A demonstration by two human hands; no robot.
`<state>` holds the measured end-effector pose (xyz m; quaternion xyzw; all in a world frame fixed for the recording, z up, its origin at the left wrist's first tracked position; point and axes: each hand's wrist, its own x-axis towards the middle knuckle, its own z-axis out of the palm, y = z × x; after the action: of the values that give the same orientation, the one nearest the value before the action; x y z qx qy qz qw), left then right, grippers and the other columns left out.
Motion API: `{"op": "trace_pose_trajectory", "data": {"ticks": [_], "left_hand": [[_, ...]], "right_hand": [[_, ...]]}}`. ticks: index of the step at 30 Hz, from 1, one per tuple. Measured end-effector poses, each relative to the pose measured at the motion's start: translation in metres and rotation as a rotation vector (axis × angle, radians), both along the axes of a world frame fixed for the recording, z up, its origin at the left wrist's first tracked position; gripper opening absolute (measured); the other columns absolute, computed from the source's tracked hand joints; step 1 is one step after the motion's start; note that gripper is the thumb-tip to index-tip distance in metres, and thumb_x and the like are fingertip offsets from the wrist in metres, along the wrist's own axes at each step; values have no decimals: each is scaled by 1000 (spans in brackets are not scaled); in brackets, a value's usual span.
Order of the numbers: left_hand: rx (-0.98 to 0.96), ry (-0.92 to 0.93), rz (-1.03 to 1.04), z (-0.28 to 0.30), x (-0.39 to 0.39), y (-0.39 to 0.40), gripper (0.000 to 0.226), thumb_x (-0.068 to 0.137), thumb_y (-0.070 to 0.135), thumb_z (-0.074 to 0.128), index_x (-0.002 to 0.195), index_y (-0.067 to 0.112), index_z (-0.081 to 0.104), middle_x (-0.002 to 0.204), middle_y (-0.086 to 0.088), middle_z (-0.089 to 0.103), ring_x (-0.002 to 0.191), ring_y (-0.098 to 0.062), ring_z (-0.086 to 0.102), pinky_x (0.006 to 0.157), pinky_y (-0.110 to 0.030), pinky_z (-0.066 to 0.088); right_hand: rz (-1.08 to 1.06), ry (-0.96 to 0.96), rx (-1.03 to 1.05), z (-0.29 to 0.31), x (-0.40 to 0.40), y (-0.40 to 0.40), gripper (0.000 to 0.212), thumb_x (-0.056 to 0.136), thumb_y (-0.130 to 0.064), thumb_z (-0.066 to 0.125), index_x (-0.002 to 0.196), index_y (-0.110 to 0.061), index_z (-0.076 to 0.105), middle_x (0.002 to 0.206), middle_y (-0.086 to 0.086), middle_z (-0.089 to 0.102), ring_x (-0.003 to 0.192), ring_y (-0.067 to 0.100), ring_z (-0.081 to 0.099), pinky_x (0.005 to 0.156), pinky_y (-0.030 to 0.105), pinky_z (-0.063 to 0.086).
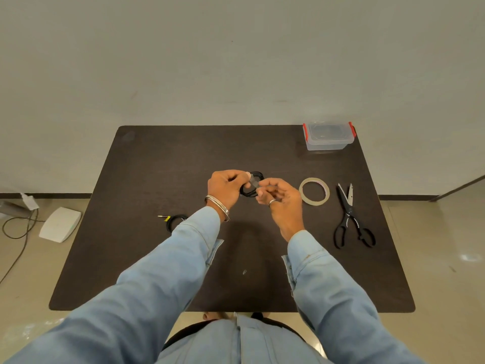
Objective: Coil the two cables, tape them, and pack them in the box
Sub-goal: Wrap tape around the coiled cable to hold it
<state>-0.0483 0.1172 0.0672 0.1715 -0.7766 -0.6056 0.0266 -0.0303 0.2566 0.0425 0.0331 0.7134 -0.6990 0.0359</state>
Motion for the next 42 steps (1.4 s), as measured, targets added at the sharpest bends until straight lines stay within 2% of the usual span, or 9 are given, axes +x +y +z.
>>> {"op": "trace_pose_trajectory", "data": {"ticks": [6,10,15,20,24,29,35,38,42], "left_hand": [[31,9,-25,2,-1,0,17,83,19,65,68,19,73,64,2,69,69,-10,63,72,-23,51],[32,22,-120,4,-1,0,10,81,16,67,76,15,76,69,-3,70,73,-14,65,78,-29,53],[65,28,-181,7,-4,-2,9,82,10,67,85,12,75,73,-1,70,75,-13,64,79,-26,52],[-52,7,-217,3,-4,-3,10,84,15,66,89,13,75,74,2,69,72,-6,63,71,-18,48],[-193,-1,-265,1,-3,-3,14,85,20,65,94,15,75,82,3,70,76,-9,64,70,-17,47],[-236,-12,-277,-4,-2,-1,14,86,23,65,95,19,75,87,5,72,80,-10,64,70,-20,47],[-52,-48,-230,-5,-2,0,12,84,17,67,92,13,75,86,-2,72,85,-17,66,82,-28,51],[-52,-74,-215,-7,-3,-2,11,82,17,69,90,15,75,85,-2,73,86,-18,67,86,-33,52],[-44,-64,-207,-8,-2,-4,6,80,15,71,82,18,76,79,0,73,84,-17,68,86,-34,53]], "right_hand": [[46,-87,-16,0,-3,0,16,88,-7,63,99,-13,73,92,9,73,87,24,70,78,33,58],[-7,-126,-12,0,-9,-4,13,89,-12,64,98,-8,72,88,10,74,80,22,71,70,28,55],[-76,-181,-82,6,-11,-8,13,89,-12,62,94,-12,74,86,7,74,78,16,66,63,24,51],[-109,-443,-443,14,-10,-10,15,91,-12,58,97,-8,72,84,7,69,77,16,60,60,26,45],[-145,-705,-669,21,-11,-5,13,87,-21,66,93,-11,71,82,4,65,72,16,54,60,27,43],[-142,-751,-789,18,-10,-5,18,91,-21,61,99,-8,70,92,9,66,77,18,59,63,26,44],[-139,-714,-737,14,-7,-2,32,95,-25,54,120,-7,62,98,9,68,88,19,64,63,26,44],[-125,-717,-590,16,-5,1,23,95,-22,55,109,-9,67,100,14,71,85,25,69,64,26,45],[-128,-758,-416,24,-6,9,16,87,-18,65,99,-10,71,87,17,71,63,22,68,54,24,43]]}}
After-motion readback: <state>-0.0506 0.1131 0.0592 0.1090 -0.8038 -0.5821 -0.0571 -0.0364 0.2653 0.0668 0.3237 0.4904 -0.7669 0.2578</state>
